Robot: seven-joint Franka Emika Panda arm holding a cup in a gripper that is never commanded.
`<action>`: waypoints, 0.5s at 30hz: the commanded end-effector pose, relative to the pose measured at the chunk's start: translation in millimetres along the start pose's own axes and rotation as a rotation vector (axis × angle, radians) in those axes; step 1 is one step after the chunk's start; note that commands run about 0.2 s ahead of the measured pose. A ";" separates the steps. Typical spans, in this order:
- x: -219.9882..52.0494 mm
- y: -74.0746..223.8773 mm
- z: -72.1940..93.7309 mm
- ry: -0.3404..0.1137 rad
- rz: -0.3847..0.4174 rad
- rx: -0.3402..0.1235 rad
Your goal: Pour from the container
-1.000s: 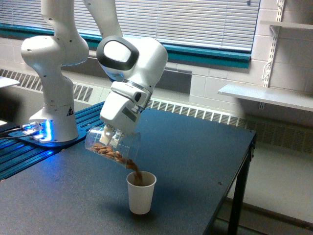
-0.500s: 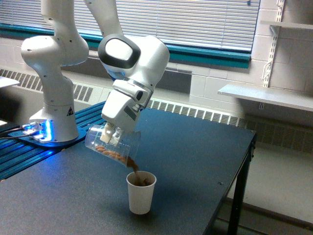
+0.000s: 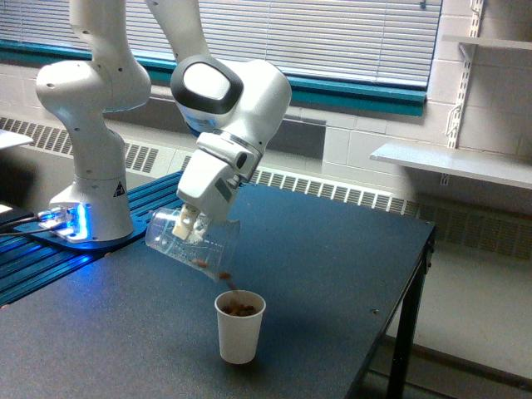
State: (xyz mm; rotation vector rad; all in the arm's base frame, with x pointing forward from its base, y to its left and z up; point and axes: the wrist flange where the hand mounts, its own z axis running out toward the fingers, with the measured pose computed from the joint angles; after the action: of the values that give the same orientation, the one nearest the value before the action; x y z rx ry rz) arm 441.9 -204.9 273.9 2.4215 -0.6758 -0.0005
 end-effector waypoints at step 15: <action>0.5 -1.5 -7.1 0.013 -0.019 0.026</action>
State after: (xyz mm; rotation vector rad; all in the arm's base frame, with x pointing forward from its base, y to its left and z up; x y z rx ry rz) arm 441.9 -203.7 275.6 2.4315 -0.6634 -0.0015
